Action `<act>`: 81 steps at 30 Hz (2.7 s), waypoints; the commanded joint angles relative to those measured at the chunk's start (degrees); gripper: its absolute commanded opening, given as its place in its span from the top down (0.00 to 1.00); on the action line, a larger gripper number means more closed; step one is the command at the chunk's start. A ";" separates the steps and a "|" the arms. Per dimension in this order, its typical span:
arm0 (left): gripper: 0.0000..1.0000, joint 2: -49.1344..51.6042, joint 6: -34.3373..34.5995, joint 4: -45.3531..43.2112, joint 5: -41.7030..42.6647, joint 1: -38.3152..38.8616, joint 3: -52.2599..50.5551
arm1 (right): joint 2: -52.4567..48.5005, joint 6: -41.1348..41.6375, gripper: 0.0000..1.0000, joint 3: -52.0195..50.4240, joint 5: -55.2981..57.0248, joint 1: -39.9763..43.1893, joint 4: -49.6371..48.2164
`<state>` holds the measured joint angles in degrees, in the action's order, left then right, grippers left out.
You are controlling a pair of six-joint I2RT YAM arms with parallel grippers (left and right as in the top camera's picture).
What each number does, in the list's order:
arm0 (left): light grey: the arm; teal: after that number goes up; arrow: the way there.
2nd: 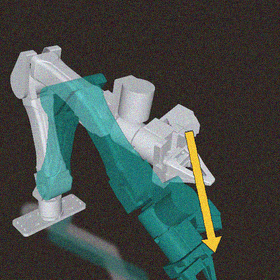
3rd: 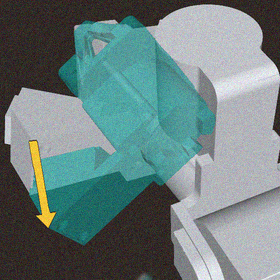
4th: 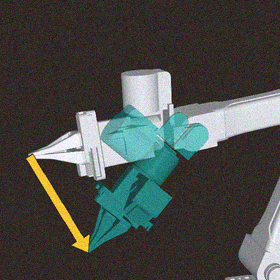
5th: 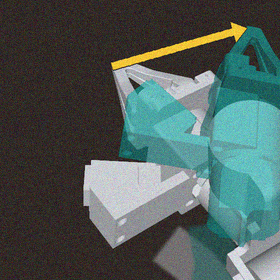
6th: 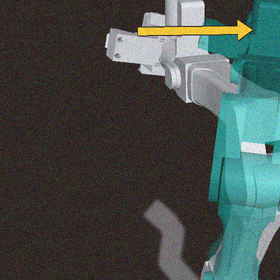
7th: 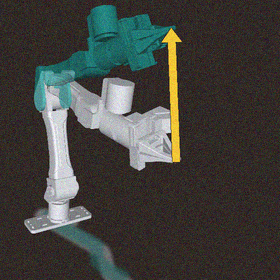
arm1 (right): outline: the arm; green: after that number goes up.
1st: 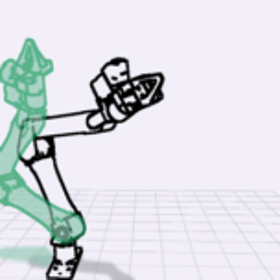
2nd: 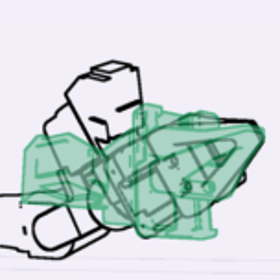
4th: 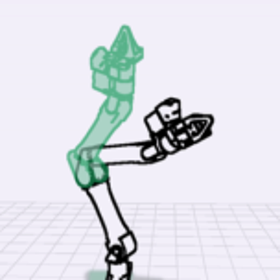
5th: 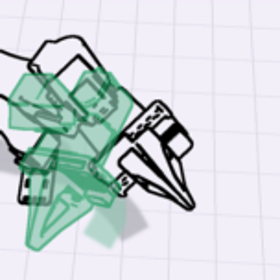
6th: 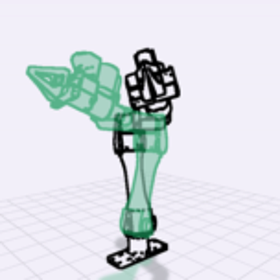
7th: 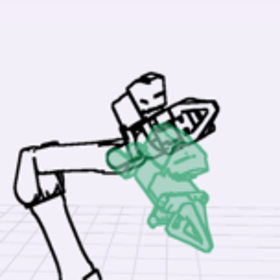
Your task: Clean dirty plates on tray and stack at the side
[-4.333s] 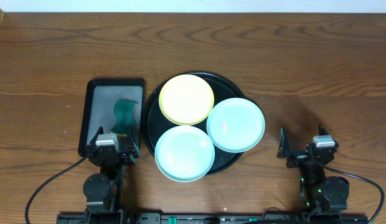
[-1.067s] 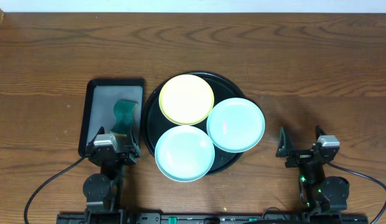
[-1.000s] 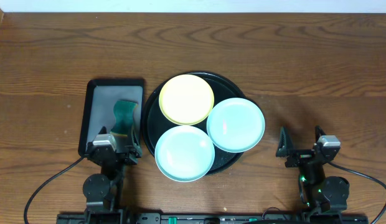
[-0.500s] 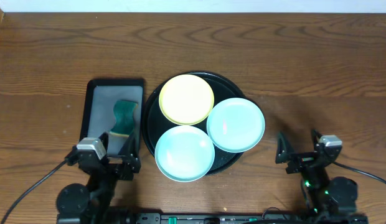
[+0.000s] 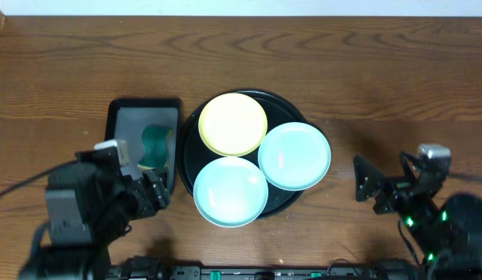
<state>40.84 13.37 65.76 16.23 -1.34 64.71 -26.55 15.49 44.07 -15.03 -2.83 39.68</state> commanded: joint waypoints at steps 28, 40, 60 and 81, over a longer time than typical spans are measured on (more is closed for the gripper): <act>0.34 20.55 -3.26 25.57 6.16 0.13 35.85 | -40.76 -11.78 0.42 30.12 -12.98 -2.69 32.46; 0.22 24.09 -3.23 26.84 -1.75 0.13 37.44 | -50.40 -11.74 0.33 37.75 -4.28 -13.40 32.15; 0.22 25.35 0.94 27.56 -13.57 0.13 37.42 | -55.93 -12.37 0.41 36.74 -1.84 -14.91 24.35; 0.21 27.87 1.86 26.51 -17.35 0.13 35.91 | -67.34 -12.37 0.45 36.74 -1.25 -17.86 5.49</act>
<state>68.60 14.22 92.01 -0.12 -1.30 100.92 -92.01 3.62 80.93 -16.29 -18.68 46.28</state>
